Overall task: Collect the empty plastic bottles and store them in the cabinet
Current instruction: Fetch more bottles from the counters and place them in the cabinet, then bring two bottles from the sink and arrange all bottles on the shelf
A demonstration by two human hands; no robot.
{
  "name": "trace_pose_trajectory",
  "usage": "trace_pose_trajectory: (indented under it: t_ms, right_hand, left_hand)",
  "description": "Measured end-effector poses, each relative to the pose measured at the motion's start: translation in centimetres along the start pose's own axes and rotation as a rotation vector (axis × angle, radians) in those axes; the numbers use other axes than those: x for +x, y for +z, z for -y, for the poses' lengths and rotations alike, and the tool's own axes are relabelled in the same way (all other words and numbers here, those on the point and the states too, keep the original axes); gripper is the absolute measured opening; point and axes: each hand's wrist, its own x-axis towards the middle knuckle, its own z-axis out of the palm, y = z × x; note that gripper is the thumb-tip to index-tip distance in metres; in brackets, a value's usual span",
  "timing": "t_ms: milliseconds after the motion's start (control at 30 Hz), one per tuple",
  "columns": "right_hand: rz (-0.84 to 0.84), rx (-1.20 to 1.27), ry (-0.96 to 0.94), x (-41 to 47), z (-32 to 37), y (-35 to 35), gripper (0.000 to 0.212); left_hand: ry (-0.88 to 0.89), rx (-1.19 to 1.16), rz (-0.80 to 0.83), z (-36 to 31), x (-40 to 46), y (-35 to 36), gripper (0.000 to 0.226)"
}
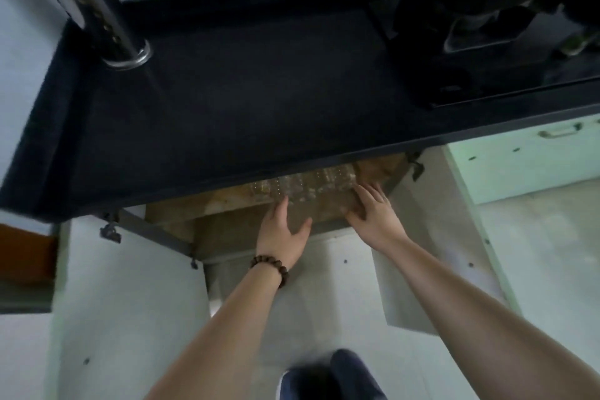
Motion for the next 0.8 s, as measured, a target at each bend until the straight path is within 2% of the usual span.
trace_pose_trajectory:
  t_ms: [200,367,800]
  right_hand:
    - [-0.078,-0.027,0.042,-9.3,2.3,-5.0,0.067]
    - [-0.202,0.004,0.137,-15.2,1.7,-8.3,0.063]
    - [-0.629,0.228,0.668,-31.3,-11.2,-12.9,0.061]
  left_hand:
    - [0.111,0.072,0.038,-4.5,-7.8,-1.5,0.069]
    - [0.256,0.087,0.112,-8.5,-10.9,-0.1,0.068]
    - [0.694,0.28,0.484,-18.7,-17.8,14.6,0.066]
